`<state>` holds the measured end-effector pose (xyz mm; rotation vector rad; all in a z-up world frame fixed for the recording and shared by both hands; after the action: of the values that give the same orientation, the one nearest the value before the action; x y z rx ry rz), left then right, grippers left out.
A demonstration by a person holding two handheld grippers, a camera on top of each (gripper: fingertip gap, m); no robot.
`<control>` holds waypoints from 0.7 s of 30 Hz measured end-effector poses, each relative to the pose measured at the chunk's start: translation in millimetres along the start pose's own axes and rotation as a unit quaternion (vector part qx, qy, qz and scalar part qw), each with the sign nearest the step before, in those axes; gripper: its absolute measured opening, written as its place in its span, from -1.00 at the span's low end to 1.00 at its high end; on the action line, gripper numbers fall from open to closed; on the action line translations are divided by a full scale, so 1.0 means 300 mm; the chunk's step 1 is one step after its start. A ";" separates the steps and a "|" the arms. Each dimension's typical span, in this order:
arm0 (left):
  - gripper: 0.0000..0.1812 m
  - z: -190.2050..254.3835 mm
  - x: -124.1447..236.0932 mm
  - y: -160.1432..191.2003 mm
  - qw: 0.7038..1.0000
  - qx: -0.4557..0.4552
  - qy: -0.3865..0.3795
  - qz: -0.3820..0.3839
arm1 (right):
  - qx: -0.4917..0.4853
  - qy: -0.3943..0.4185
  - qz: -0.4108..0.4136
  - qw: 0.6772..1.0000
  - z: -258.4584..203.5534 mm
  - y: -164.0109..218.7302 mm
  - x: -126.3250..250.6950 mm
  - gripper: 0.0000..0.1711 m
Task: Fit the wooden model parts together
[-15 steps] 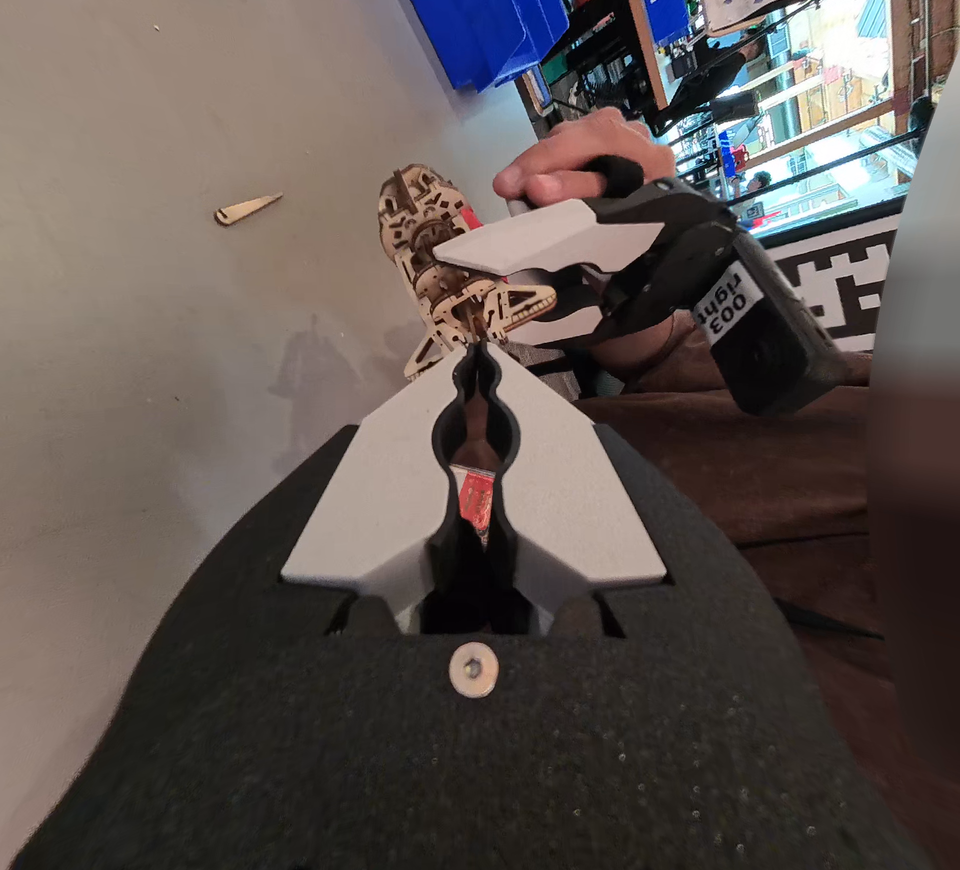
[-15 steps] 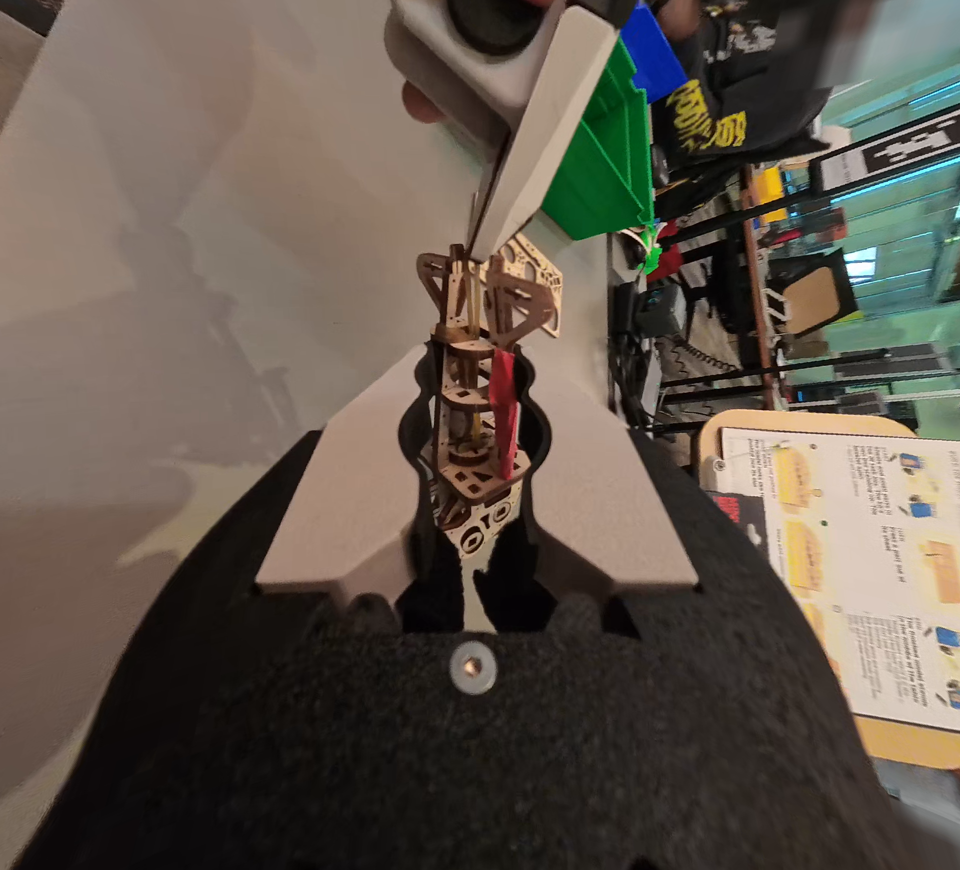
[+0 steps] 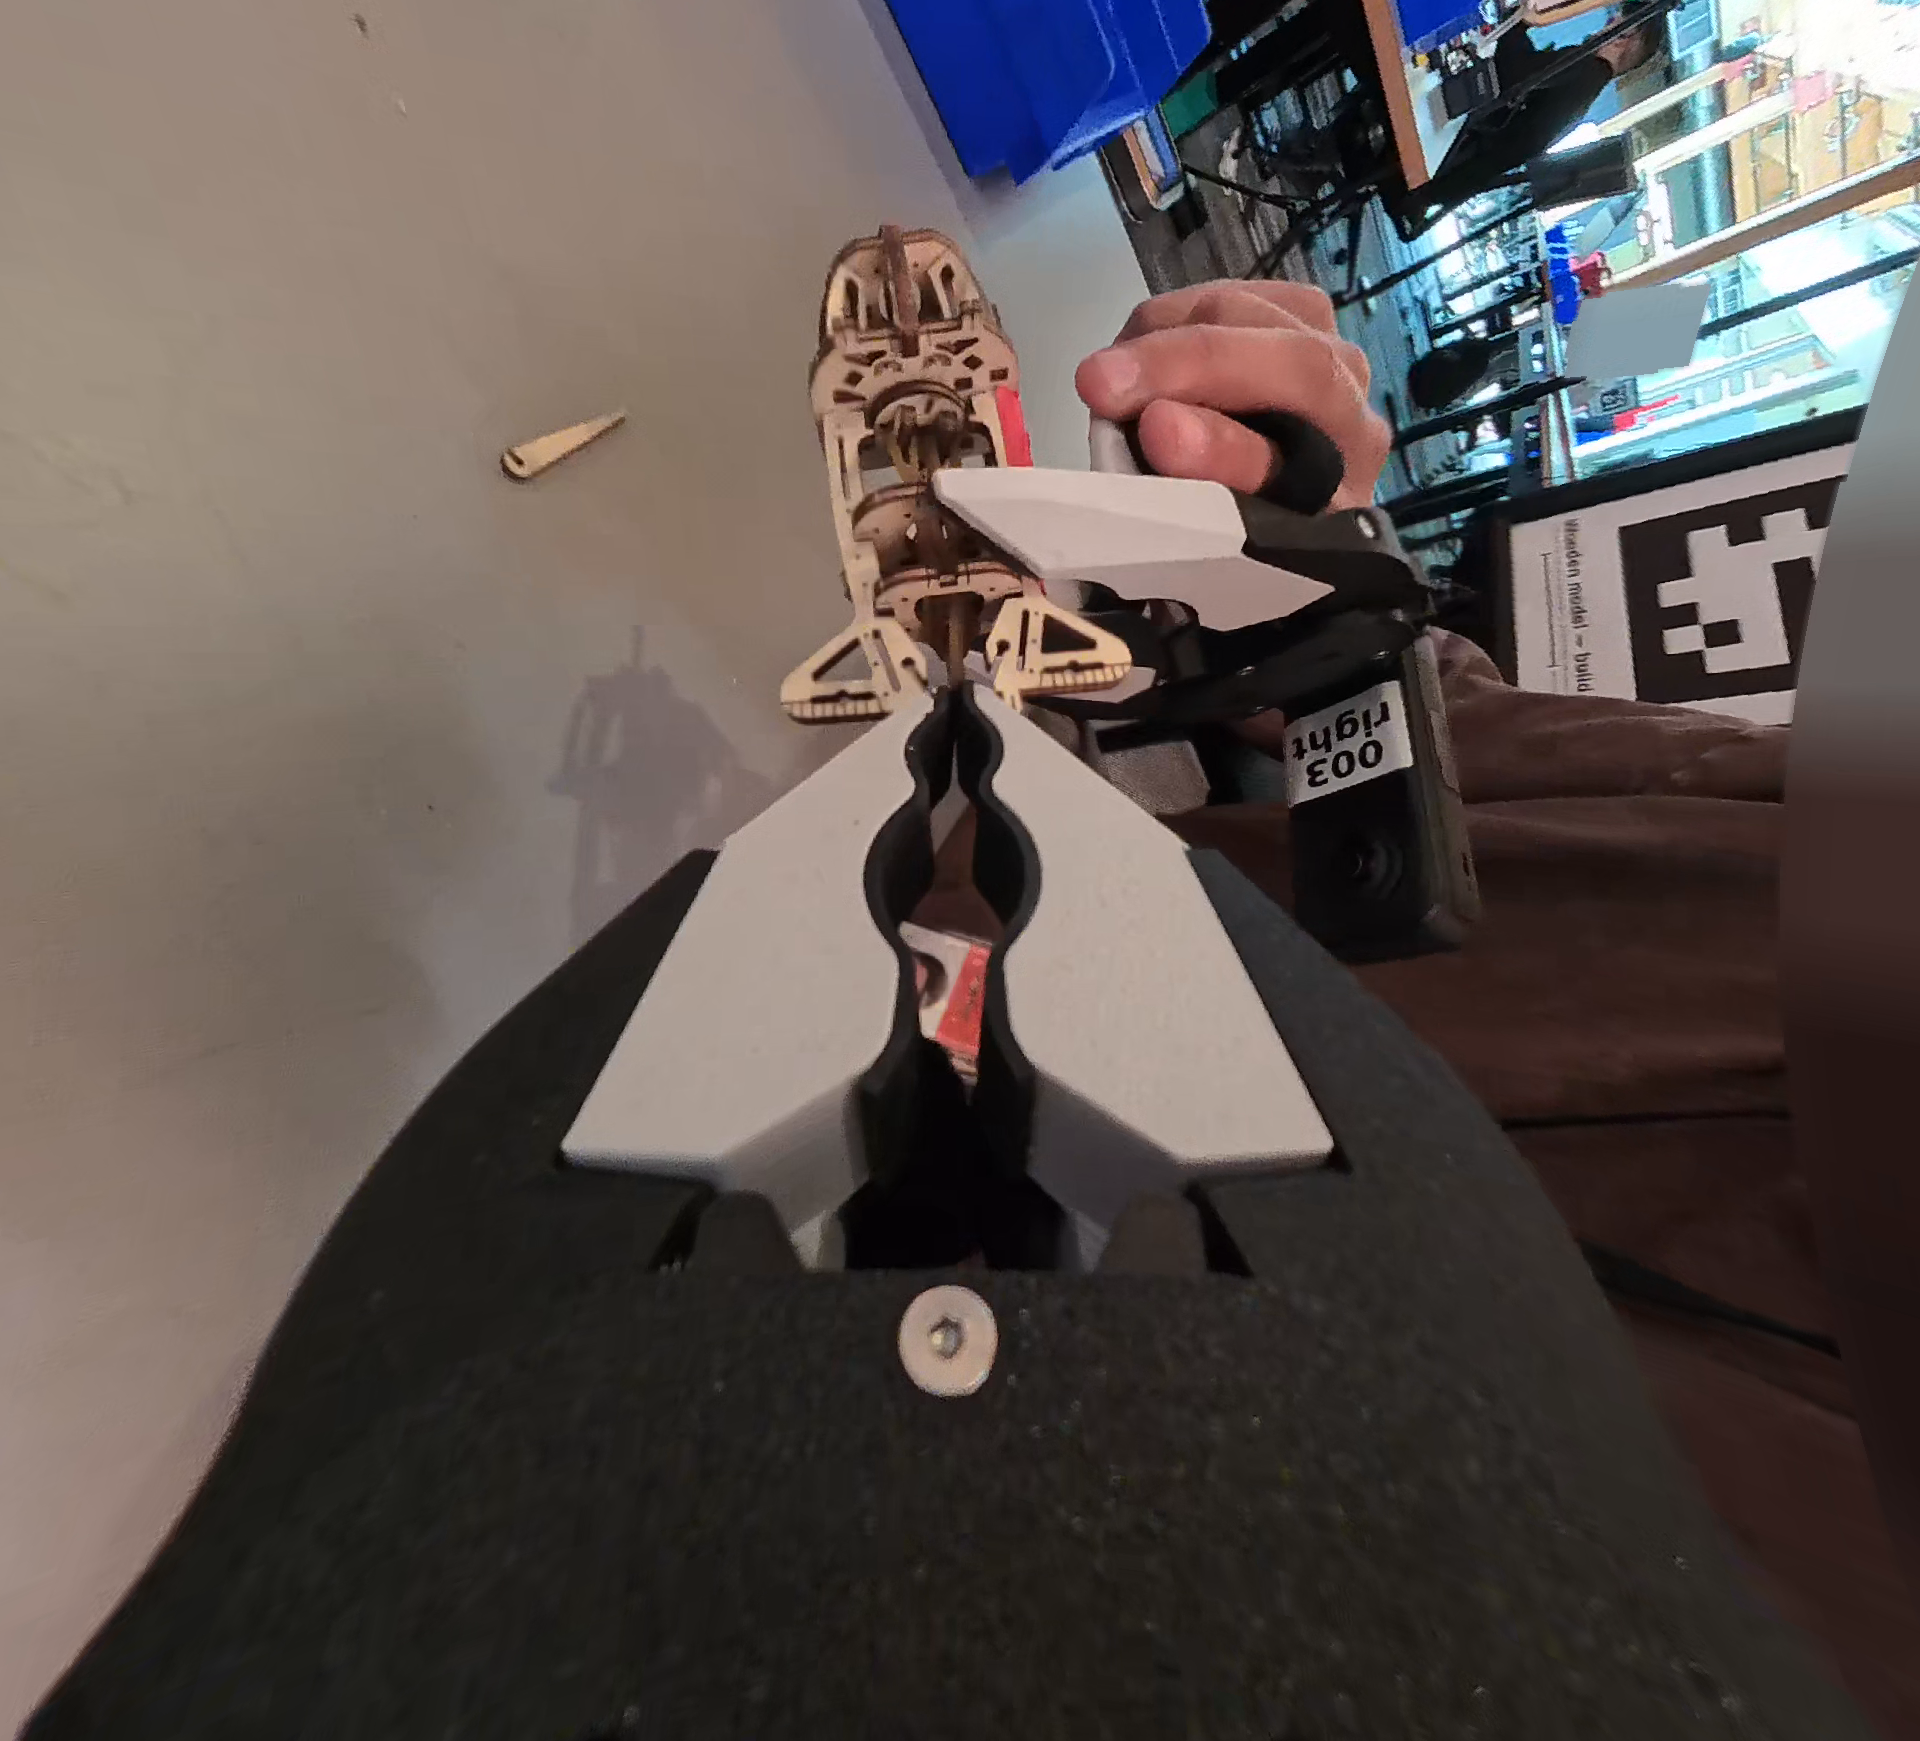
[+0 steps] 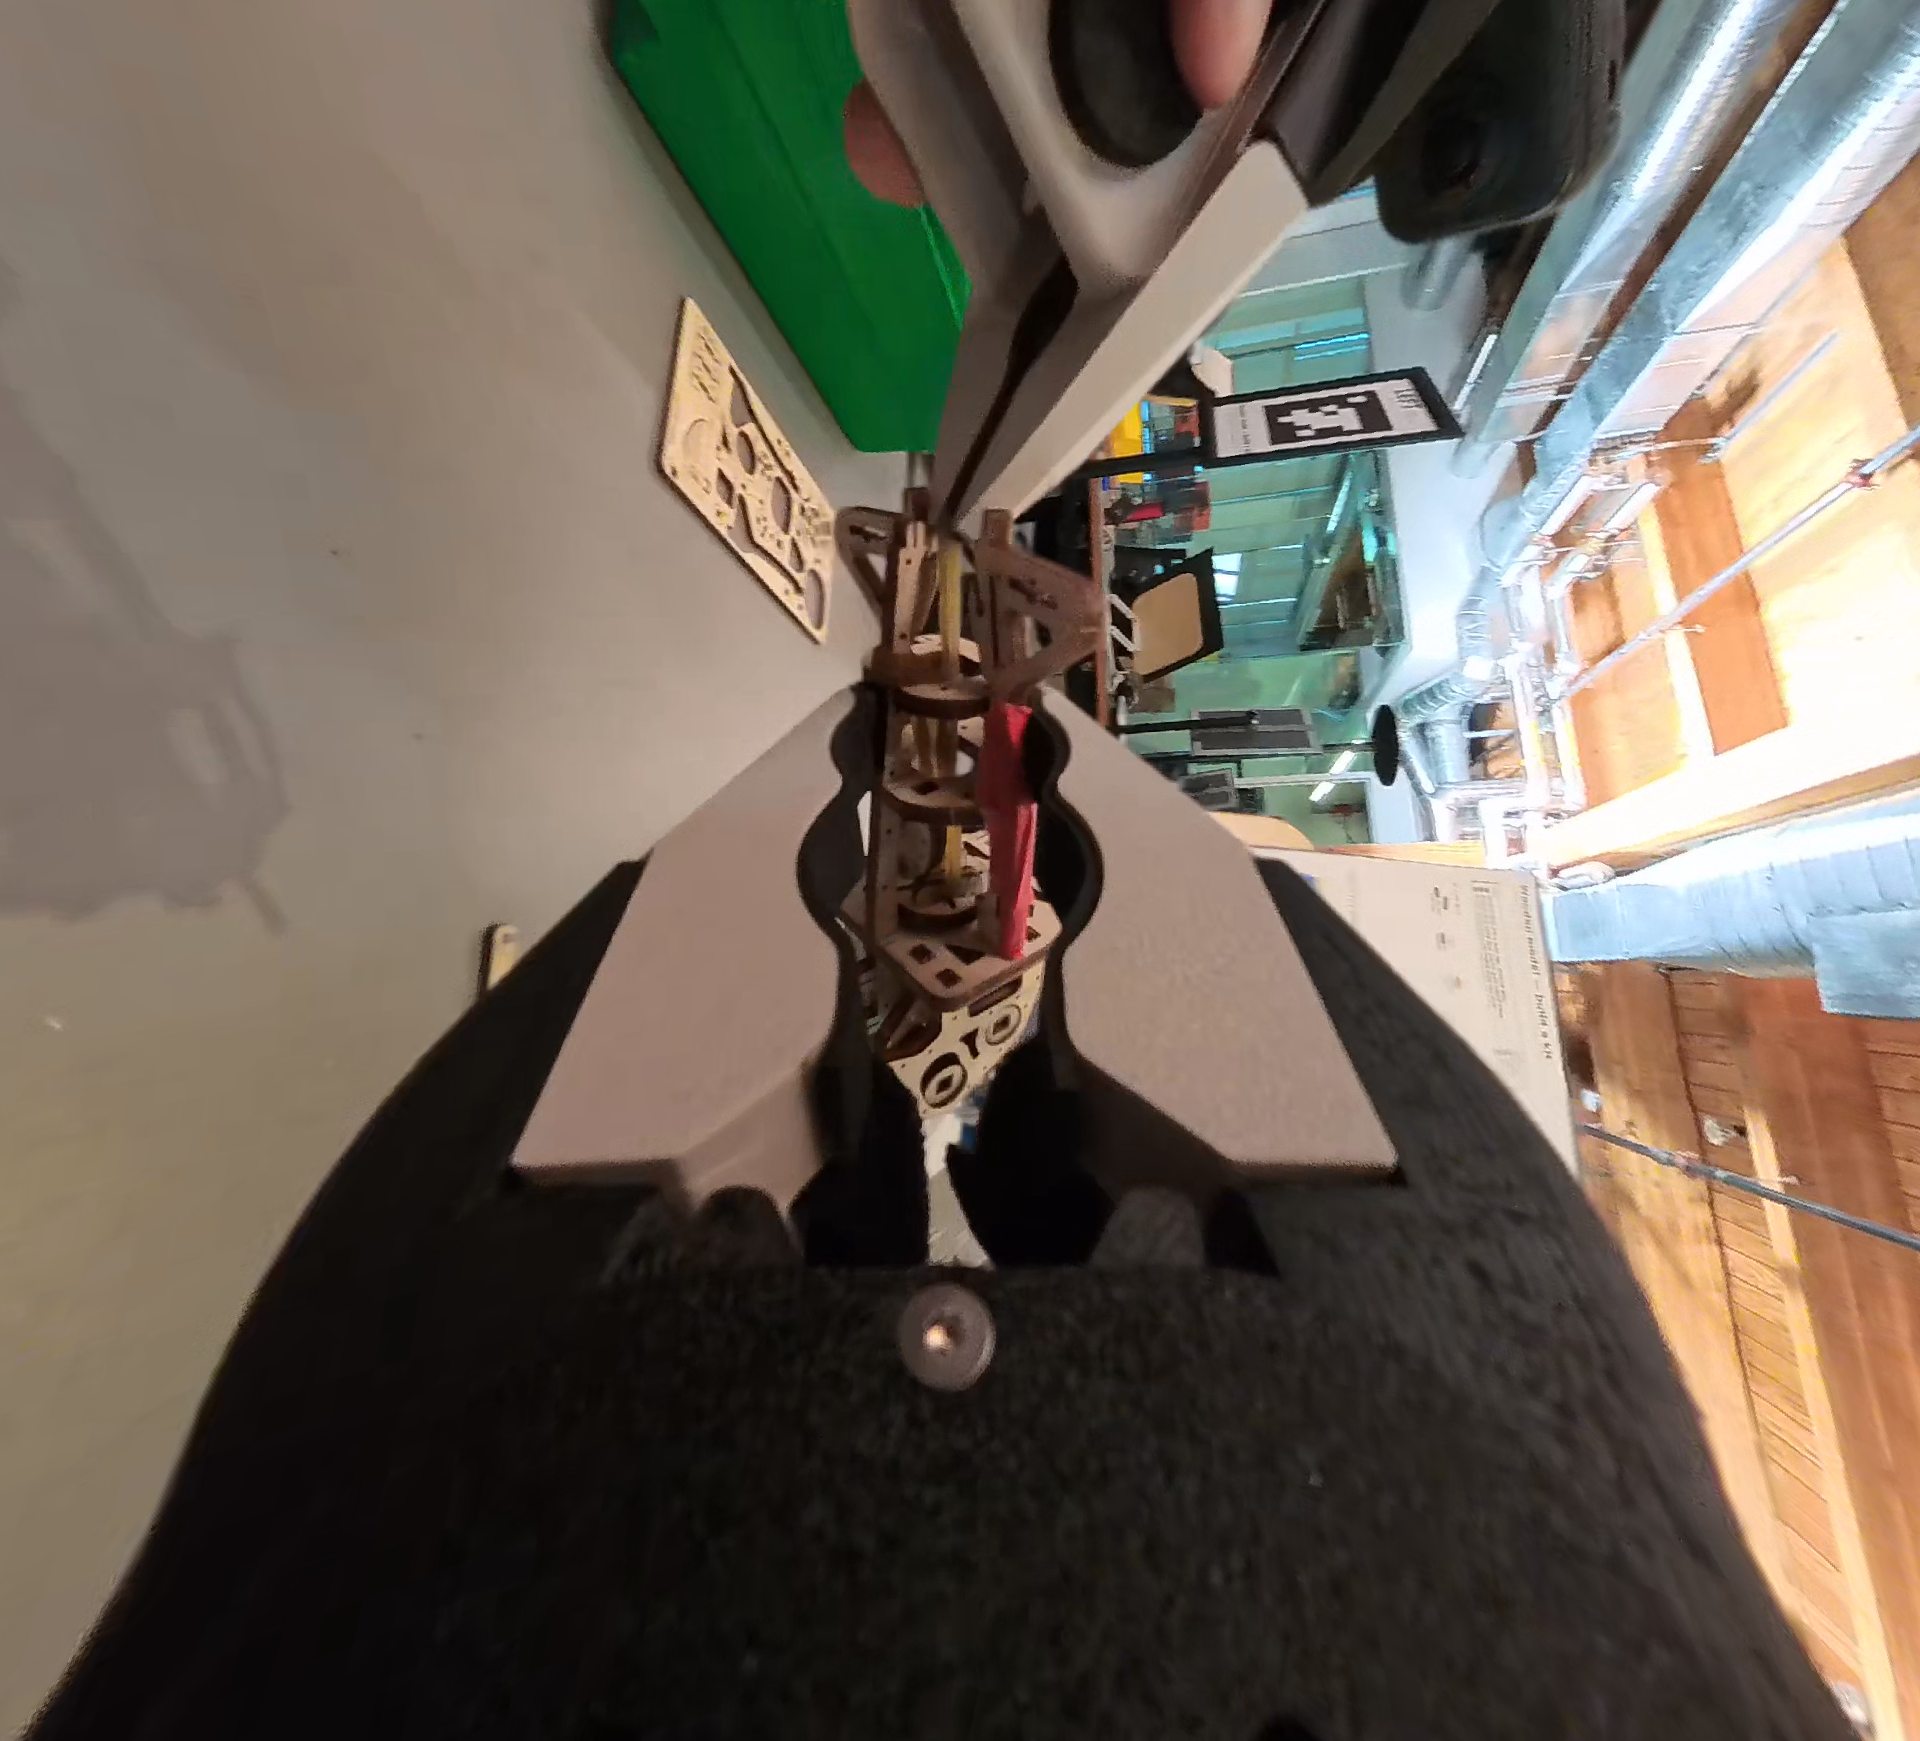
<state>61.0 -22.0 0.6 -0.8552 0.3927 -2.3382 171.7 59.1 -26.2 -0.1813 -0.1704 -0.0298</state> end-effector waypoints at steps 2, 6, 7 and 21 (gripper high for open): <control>-1.00 0.015 0.013 -0.006 0.999 -0.027 -0.019 0.015 | 0.000 0.023 -0.002 1.000 0.009 0.008 0.001 -0.68; -1.00 0.055 0.033 -0.003 0.989 -0.108 -0.073 0.067 | -0.010 0.074 -0.002 0.997 0.035 0.024 0.006 -0.68; -1.00 0.073 0.034 -0.001 0.983 -0.134 -0.090 0.083 | -0.016 0.081 -0.001 0.997 0.039 0.024 0.007 -0.68; -1.00 0.222 0.004 0.046 0.913 -0.265 -0.207 0.232 | -0.052 0.153 0.026 0.986 0.106 0.019 0.047 -0.68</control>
<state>110.6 -37.7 44.7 -1.3090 0.9519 -1.5692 180.4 70.4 6.1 -0.2835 0.1429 -0.0136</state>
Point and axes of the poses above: each gripper's, where its closed fingertips meet, x back along the fingers, y out of its underside, z = x × y across the jaws, the point moved 8 cm from there along x, back along the fingers, and after that the axes turned 1 degree about -z, right-handed, at the moved point
